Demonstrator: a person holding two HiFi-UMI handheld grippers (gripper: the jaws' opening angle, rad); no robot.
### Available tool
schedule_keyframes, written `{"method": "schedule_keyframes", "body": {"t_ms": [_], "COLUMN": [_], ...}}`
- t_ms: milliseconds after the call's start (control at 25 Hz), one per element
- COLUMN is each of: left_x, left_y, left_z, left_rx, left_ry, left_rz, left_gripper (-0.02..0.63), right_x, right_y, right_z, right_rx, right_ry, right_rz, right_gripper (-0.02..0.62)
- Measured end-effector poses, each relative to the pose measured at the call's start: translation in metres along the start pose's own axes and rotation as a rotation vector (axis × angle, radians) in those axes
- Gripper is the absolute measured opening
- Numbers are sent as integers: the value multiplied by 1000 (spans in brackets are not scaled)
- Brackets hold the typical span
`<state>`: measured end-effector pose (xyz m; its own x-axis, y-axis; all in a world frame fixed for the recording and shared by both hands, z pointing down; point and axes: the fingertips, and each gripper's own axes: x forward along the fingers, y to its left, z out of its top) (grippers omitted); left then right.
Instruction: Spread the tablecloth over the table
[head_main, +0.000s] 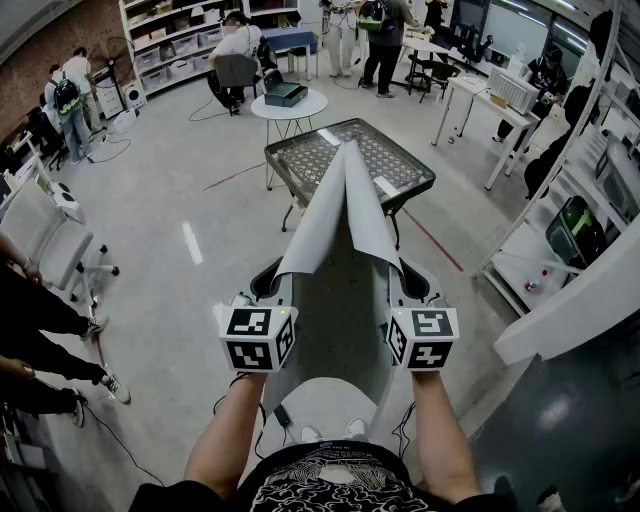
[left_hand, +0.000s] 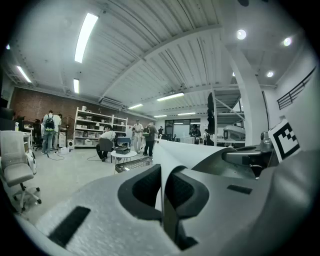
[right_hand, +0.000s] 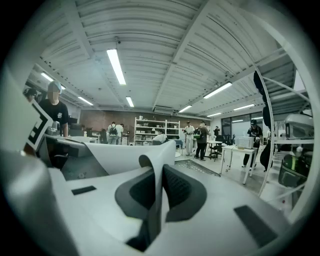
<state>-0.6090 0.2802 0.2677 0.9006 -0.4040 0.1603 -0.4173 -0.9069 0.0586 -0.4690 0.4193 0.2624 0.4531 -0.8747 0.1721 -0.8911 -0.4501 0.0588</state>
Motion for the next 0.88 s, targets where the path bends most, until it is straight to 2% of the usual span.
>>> {"method": "schedule_keyframes", "body": {"t_ms": [480, 680, 880], "left_x": [33, 64, 110], "left_y": [13, 0, -15], "left_z": [0, 5, 12], "left_rx": [-11, -6, -16], "left_ry": [8, 2, -5], "left_rz": [-40, -40, 1], "left_gripper": [8, 8, 8], "right_x": [24, 38, 67], "right_y": [-12, -44, -92], "right_z": [-6, -4, -3], "right_rx": [18, 19, 9], "right_ry": [18, 7, -2], "right_rz": [-45, -53, -17], "right_gripper": [8, 8, 8]}}
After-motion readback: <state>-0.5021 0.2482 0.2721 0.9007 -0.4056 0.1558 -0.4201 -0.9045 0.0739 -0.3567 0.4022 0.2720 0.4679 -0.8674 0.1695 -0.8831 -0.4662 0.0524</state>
